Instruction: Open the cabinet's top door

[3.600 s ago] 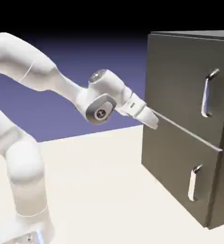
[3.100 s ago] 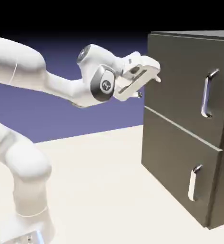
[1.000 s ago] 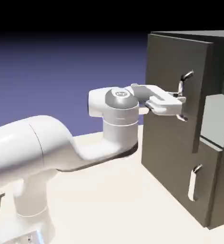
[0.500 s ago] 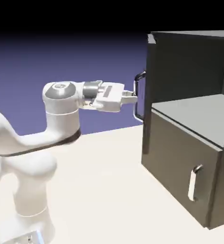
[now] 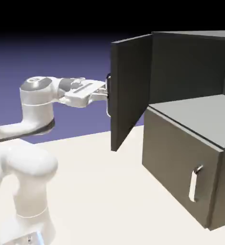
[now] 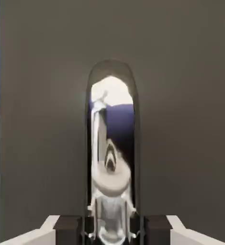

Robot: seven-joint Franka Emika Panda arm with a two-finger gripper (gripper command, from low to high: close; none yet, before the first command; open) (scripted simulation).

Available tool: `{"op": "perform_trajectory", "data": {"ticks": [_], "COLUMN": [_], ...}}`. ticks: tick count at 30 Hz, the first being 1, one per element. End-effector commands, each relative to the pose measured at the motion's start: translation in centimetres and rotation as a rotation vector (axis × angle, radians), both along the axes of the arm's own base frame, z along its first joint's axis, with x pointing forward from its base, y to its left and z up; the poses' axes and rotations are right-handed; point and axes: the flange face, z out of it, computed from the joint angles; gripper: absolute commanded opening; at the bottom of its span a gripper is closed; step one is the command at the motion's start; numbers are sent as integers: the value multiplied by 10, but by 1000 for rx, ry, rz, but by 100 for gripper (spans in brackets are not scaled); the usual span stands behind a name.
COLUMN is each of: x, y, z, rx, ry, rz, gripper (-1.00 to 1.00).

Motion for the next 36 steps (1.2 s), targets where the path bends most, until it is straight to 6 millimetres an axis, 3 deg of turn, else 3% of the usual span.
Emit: {"op": "perform_trajectory", "data": {"ticks": [1,10,19,27,36], "x": [-3,-30,-51,-54,-47], "y": [6,71,160,236,299], "z": [0,0,0,0,0], "rx": [0,0,0,0,0], "ry": [0,0,0,0,0], "rz": [-13,-165,-364,-530,-667], "gripper": [-100,-100,-100,-100,-100]}}
